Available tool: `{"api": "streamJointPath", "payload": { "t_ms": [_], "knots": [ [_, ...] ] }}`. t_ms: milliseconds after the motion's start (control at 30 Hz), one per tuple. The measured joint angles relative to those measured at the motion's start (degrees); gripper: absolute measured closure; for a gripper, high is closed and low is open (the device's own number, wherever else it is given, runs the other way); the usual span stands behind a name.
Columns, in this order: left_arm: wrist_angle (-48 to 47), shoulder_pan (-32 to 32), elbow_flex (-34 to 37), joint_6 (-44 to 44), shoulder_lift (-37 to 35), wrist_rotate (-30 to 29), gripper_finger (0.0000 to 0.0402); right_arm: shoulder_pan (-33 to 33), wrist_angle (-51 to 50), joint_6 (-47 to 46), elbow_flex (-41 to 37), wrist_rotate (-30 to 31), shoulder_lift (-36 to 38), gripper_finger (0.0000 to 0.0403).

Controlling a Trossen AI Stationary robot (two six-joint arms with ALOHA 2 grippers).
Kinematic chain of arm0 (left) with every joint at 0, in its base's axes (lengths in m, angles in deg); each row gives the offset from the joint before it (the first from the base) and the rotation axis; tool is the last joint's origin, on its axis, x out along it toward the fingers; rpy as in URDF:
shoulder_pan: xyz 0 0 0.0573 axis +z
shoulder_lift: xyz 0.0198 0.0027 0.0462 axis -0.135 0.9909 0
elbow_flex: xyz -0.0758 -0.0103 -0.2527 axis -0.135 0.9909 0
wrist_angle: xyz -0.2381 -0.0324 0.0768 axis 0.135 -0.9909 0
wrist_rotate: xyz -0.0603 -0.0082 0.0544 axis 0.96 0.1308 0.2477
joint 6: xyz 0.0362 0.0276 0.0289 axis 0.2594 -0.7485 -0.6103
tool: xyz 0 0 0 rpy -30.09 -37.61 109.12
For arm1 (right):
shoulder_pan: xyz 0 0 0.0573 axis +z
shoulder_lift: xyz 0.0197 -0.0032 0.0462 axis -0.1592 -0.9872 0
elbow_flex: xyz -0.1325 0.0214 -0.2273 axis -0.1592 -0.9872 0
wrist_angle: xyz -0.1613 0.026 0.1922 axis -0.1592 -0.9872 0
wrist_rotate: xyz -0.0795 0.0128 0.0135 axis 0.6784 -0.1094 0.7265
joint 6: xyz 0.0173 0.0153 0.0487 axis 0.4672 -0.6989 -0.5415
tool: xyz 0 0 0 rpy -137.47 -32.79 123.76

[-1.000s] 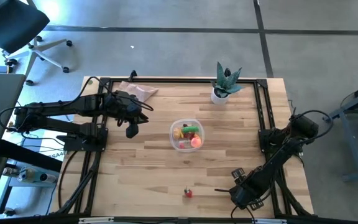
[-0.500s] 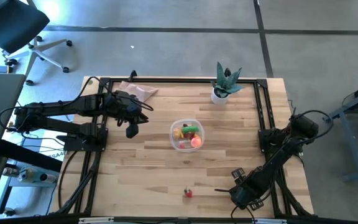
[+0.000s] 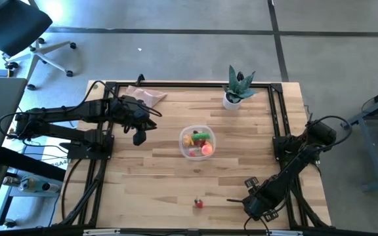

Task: Pick and placing Produce into tupperware
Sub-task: Put the carrot into the transparent bin

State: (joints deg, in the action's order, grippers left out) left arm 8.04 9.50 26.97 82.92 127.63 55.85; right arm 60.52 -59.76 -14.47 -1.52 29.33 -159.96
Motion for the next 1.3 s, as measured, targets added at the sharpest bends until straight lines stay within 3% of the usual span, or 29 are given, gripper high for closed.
{"api": "streamJointPath", "payload": {
  "t_ms": [367,700,967,1167,1300],
  "knots": [
    [0.0,0.0,0.0,0.0,0.0,0.0,0.0350,0.0,-0.4,0.9,0.0,0.6,0.4,0.0234],
    [0.0,0.0,0.0,0.0,0.0,0.0,0.0350,-5.7,-8.0,6.1,7.6,9.0,7.9,0.0234],
    [0.0,0.0,0.0,0.0,0.0,0.0,0.0350,-17.7,-9.8,16.4,22.6,17.1,13.9,0.0234],
    [0.0,0.0,0.0,0.0,0.0,0.0,0.0350,-31.2,-7.6,22.2,36.0,17.5,13.5,0.0234],
    [0.0,0.0,0.0,0.0,0.0,0.0,0.0350,-40.4,-4.4,24.4,40.9,15.2,13.0,0.0234]
  ]
}}
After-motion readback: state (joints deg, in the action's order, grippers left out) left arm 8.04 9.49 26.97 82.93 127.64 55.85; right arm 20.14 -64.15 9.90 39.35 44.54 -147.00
